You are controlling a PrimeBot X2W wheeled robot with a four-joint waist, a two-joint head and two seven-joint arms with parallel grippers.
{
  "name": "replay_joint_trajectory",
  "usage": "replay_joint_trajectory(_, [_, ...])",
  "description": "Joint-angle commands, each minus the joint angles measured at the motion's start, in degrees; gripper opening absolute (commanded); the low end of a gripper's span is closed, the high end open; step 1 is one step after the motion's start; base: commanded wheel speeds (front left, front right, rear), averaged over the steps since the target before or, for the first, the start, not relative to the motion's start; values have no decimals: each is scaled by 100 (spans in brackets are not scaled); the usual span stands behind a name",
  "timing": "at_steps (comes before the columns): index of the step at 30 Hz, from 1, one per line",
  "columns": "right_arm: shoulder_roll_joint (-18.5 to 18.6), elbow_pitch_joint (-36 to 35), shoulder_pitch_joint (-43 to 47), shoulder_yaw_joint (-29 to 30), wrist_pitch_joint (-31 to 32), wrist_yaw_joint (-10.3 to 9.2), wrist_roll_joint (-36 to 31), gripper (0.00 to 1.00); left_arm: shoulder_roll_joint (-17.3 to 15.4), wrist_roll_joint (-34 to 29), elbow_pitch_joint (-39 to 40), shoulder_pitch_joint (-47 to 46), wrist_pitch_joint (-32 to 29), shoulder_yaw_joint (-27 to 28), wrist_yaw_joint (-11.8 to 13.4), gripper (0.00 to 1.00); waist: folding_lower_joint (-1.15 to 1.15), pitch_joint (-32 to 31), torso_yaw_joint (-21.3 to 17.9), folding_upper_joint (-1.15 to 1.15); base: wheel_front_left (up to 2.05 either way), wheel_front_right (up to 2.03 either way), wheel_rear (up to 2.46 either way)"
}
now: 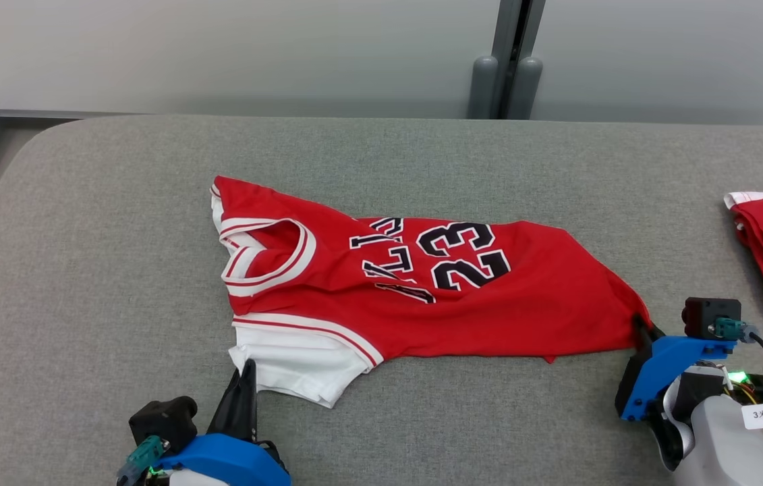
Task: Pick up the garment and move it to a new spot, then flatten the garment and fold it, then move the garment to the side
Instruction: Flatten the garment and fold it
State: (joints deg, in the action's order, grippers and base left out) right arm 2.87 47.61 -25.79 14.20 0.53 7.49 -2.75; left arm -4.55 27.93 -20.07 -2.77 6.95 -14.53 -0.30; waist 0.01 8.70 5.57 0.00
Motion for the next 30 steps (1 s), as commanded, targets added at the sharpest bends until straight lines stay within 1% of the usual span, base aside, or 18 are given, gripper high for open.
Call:
replay_joint_trajectory(1, [6,53,-98,-65,-68,1,118,0,-37,21,77,-30,38,17,1,0,-1,-46,-49,0,0,0,0])
replay_joint_trajectory(4, [4,51,-167,-275,-181,1,594,0,-73,57,298,-106,71,40,-35,0,-1,-146,-130,0,0,0,0])
replay_joint_trajectory(7, [5,-121,-181,-603,-171,1,1178,0,-147,160,676,-229,57,122,-127,0,-1,-285,-227,0,0,0,0])
replay_joint_trajectory(10, [6,-549,-92,-931,-58,1,1696,0,-266,295,1199,-394,-44,247,-203,0,-1,-452,-333,0,0,0,0])
replay_joint_trajectory(12, [16,-975,25,-1121,98,1,1976,0,-374,366,1614,-542,-169,329,-228,0,-1,-575,-411,0,0,0,0])
replay_joint_trajectory(15, [58,-1805,186,-1341,446,1,2518,0,-598,434,2266,-814,-452,436,-253,0,-1,-749,-515,0,0,0,0])
replay_joint_trajectory(18, [174,-2797,362,-1404,884,1,3011,0,-813,512,2914,-1201,-796,571,-249,0,-1,-885,-601,0,0,0,0])
replay_joint_trajectory(19, [220,-3497,477,-1346,1156,1,3265,0,-936,578,3312,-1525,-1032,636,-235,0,-1,-947,-647,0,0,0,0])
replay_joint_trajectory(24, [183,-5126,650,-932,1769,1,3639,0,-1149,737,4006,-2402,-1560,768,-210,0,-1,-981,-734,0,0,0,0])
replay_joint_trajectory(30, [60,-6807,629,-345,2402,1,3799,0,-1331,727,4378,-3536,-2005,740,-246,0,-1,-930,-849,0,0,0,0])
